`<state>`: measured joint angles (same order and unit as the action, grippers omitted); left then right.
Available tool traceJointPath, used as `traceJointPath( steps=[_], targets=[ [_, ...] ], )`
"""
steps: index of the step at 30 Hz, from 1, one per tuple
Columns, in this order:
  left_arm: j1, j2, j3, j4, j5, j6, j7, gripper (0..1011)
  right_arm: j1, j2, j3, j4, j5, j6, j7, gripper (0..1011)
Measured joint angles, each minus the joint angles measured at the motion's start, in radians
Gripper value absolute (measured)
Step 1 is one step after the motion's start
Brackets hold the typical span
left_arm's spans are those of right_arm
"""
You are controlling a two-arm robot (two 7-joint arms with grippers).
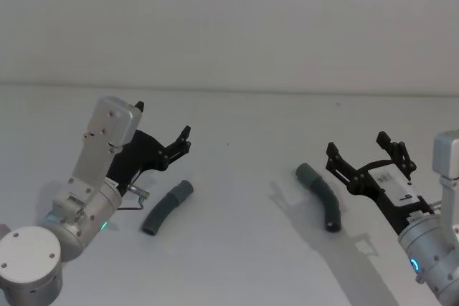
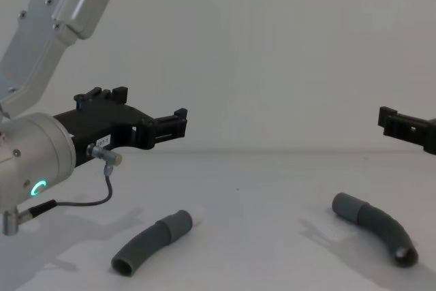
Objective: Use both hands to pick up one end of the pipe from the table, align the ends, and insert them.
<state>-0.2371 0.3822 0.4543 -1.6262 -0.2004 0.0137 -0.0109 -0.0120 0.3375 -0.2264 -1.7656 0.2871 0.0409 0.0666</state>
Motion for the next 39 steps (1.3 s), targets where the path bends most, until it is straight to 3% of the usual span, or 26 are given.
traceJointPath(
  steps=[39],
  targets=[
    [0.000,0.000,0.000,0.000,0.000,0.000,0.000,1002,-0.003,0.000,0.001,-0.001,0.000,-0.007,0.000,1000]
  ],
)
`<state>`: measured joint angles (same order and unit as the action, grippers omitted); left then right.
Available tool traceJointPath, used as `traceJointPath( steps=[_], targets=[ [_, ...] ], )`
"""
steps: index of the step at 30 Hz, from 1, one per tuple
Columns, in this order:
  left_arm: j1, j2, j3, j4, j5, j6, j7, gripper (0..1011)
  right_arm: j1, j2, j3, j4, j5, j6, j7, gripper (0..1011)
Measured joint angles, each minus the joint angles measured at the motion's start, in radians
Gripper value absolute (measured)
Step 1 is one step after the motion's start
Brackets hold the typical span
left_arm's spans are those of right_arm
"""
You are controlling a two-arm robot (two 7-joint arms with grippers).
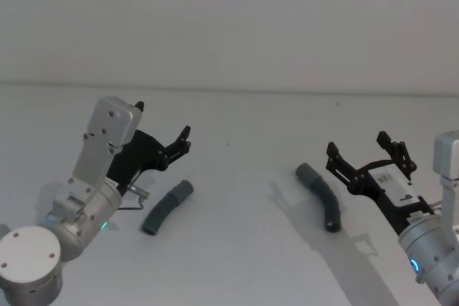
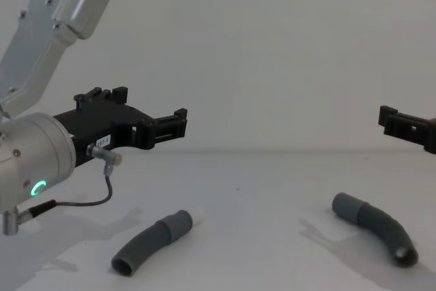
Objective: Use both hands to pick up one end of the pipe from the table, align the ends, and insert them.
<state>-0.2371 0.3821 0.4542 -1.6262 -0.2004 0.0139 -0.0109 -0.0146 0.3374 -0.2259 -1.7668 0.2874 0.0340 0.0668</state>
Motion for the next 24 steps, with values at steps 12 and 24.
traceJointPath(
  steps=[12,24],
  targets=[
    [0.000,0.000,0.000,0.000,0.000,0.000,0.000,1002,0.000,0.000,0.000,0.000,0.000,0.000,0.000,1001],
    [0.000,0.000,0.000,0.000,0.000,0.000,-0.001,1002,0.000,0.000,0.000,0.000,0.000,0.000,0.000,1000]
  ],
)
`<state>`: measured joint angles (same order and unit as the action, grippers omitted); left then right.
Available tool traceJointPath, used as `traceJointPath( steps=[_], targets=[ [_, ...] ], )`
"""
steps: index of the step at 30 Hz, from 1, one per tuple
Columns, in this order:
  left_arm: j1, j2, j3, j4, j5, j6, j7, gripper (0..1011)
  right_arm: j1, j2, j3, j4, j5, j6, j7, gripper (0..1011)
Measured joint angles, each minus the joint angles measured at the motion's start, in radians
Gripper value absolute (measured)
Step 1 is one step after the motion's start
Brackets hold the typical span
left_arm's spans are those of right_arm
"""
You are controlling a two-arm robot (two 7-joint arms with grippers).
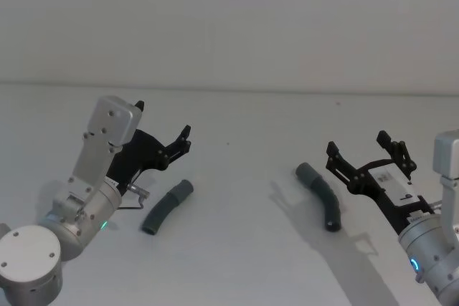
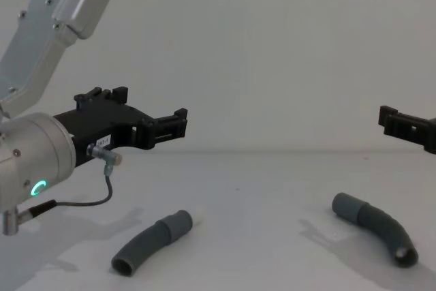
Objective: Use both hands to pick up one end of the pipe from the table, align the ends, and insert them.
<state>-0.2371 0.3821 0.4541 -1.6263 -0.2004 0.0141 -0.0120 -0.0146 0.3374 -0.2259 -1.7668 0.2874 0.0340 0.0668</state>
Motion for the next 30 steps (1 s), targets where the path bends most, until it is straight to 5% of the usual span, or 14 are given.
traceJointPath(
  steps=[14,30],
  targets=[
    [-0.018,0.048,0.007,-0.018,-0.030,0.072,-0.108,1001,0.000,0.000,0.000,0.000,0.000,0.000,0.000,1000],
    [-0.081,0.113,0.036,-0.035,-0.076,0.272,-0.283,1002,0.000,0.000,0.000,0.000,0.000,0.000,0.000,1000]
  ],
)
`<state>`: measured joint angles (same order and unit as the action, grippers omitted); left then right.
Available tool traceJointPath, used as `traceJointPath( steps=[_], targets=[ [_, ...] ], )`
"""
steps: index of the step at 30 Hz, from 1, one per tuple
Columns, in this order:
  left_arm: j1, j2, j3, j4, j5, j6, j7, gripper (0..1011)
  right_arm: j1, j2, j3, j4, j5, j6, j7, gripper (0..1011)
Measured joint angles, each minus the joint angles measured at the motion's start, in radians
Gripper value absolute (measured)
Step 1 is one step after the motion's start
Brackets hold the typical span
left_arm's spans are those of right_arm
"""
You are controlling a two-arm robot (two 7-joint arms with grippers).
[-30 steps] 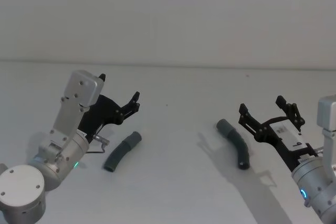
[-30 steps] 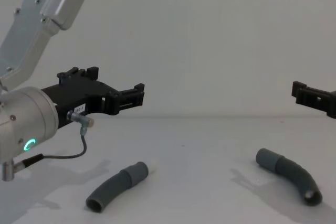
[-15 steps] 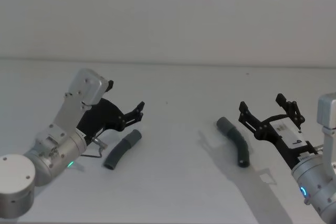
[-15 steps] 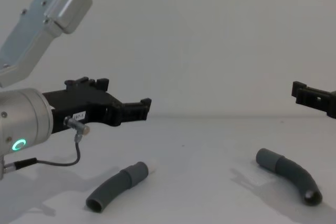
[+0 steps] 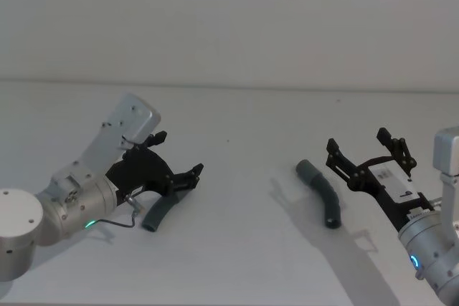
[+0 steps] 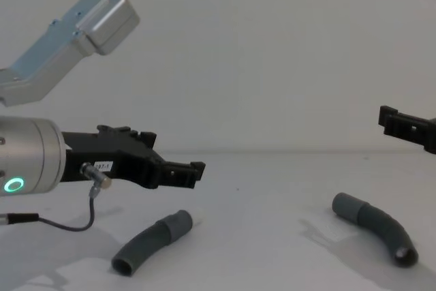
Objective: Use both hands to pick up one end of the pipe from the table, align the ends, and insert them.
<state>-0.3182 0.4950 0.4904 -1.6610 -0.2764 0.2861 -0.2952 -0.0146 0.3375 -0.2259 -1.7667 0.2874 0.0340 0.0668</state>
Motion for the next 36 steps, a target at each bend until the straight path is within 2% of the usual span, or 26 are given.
traceJointPath(
  steps=[10,22,36],
  targets=[
    [-0.012,-0.012,-0.007,-0.006,-0.016,0.118,-0.007,1002,0.000,0.000,0.000,0.000,0.000,0.000,0.000,1000],
    [0.000,-0.037,-0.028,-0.010,-0.025,0.256,0.039,1002,0.000,0.000,0.000,0.000,0.000,0.000,0.000,1000],
    [-0.006,-0.064,-0.039,0.014,-0.018,0.347,0.070,1001,0.000,0.000,0.000,0.000,0.000,0.000,0.000,1000]
  ],
)
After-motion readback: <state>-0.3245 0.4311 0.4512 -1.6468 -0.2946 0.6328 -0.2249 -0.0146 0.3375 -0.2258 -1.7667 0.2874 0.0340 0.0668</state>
